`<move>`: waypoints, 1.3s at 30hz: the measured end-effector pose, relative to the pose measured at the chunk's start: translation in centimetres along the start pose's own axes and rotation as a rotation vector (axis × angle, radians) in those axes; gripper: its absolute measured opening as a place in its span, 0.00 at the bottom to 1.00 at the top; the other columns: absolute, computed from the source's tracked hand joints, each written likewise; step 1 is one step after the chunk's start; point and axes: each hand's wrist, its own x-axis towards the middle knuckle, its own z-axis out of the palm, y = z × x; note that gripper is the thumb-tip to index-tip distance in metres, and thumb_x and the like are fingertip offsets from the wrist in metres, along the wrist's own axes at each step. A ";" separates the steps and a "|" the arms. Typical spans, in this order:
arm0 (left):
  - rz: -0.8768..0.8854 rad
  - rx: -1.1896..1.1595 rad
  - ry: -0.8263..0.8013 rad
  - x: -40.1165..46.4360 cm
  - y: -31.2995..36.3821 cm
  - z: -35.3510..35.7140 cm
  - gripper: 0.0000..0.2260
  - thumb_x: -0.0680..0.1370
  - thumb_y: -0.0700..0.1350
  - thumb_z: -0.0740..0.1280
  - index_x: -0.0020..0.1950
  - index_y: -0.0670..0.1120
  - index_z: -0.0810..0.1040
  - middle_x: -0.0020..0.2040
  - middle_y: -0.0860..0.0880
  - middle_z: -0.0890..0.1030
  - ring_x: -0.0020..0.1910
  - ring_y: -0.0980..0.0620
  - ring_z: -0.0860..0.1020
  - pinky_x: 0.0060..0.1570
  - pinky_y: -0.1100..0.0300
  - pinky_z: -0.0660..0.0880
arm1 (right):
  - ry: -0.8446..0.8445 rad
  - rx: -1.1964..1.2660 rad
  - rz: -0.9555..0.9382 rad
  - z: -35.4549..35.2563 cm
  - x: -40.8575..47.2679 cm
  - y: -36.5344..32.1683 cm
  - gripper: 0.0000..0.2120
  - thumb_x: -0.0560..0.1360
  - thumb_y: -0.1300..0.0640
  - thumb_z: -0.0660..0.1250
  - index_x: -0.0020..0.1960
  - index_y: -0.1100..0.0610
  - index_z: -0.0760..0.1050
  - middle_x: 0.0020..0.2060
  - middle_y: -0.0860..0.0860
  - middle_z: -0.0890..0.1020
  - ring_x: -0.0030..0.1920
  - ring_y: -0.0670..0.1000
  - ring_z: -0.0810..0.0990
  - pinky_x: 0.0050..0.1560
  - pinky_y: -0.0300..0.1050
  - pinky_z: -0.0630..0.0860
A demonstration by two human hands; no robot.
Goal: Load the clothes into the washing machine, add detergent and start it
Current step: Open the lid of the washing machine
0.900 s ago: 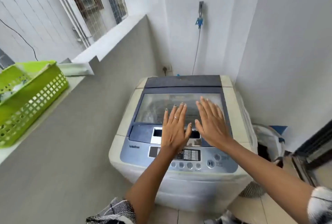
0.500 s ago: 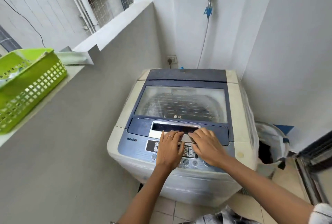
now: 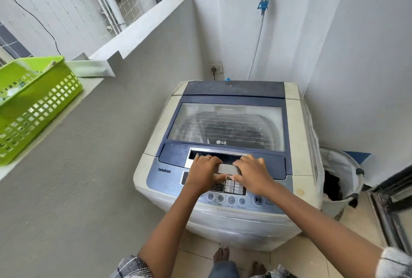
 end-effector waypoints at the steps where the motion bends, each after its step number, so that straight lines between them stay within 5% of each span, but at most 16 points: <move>1: 0.008 -0.003 -0.015 0.4 -0.1 -0.2 0.25 0.72 0.61 0.68 0.63 0.48 0.74 0.57 0.48 0.79 0.59 0.47 0.73 0.66 0.56 0.62 | -0.015 0.007 0.011 -0.1 0.1 0.0 0.13 0.77 0.47 0.63 0.55 0.54 0.74 0.53 0.49 0.75 0.60 0.51 0.68 0.57 0.50 0.62; 4: 0.038 -0.048 -0.060 1.3 -0.4 -0.7 0.25 0.70 0.61 0.71 0.60 0.47 0.77 0.55 0.47 0.80 0.56 0.47 0.74 0.57 0.56 0.69 | -0.035 0.036 0.030 -0.6 0.4 -0.1 0.07 0.74 0.47 0.67 0.44 0.48 0.73 0.48 0.48 0.75 0.57 0.51 0.69 0.56 0.51 0.63; 8: 0.067 -0.080 -0.083 1.8 -0.8 -0.9 0.25 0.68 0.60 0.73 0.58 0.48 0.77 0.53 0.48 0.80 0.56 0.48 0.74 0.50 0.57 0.70 | -0.047 0.060 0.052 -1.1 0.5 -0.5 0.22 0.71 0.47 0.70 0.31 0.45 0.57 0.40 0.44 0.70 0.53 0.50 0.70 0.51 0.49 0.62; 15: 0.091 -0.101 -0.121 2.1 -0.9 -1.7 0.23 0.67 0.58 0.75 0.57 0.49 0.76 0.53 0.50 0.78 0.55 0.50 0.72 0.50 0.55 0.65 | -0.052 0.053 0.066 -2.2 1.0 -0.8 0.20 0.68 0.49 0.72 0.30 0.47 0.60 0.34 0.43 0.72 0.45 0.48 0.69 0.49 0.48 0.62; 18: 0.100 -0.126 -0.104 2.1 -0.9 -2.2 0.20 0.69 0.54 0.75 0.57 0.50 0.75 0.53 0.50 0.77 0.55 0.50 0.70 0.52 0.54 0.62 | 0.008 0.050 0.055 -2.7 1.1 -0.8 0.11 0.67 0.52 0.71 0.33 0.50 0.69 0.32 0.43 0.73 0.43 0.47 0.69 0.47 0.46 0.61; 30: 0.274 -0.040 0.131 2.3 -0.6 -8.0 0.16 0.77 0.55 0.64 0.63 0.53 0.70 0.57 0.54 0.73 0.58 0.53 0.67 0.59 0.57 0.56 | 0.078 0.008 -0.082 -10.3 1.3 -1.4 0.09 0.69 0.47 0.71 0.45 0.48 0.74 0.41 0.43 0.76 0.48 0.48 0.70 0.48 0.45 0.62; 34: 0.330 -0.032 0.187 3.4 -0.2 -11.0 0.16 0.78 0.57 0.61 0.63 0.53 0.71 0.59 0.54 0.73 0.60 0.53 0.68 0.62 0.56 0.55 | 0.266 -0.025 -0.049 -12.2 1.4 -1.6 0.19 0.70 0.48 0.72 0.60 0.48 0.75 0.51 0.45 0.76 0.54 0.49 0.72 0.54 0.45 0.65; 39: 0.382 0.035 0.274 6.2 0.5 -15.4 0.17 0.78 0.59 0.58 0.63 0.53 0.72 0.59 0.54 0.75 0.60 0.54 0.71 0.59 0.58 0.52 | 0.729 -0.105 -0.041 -12.9 1.1 -1.3 0.23 0.65 0.53 0.78 0.58 0.57 0.78 0.49 0.52 0.82 0.50 0.57 0.80 0.49 0.50 0.72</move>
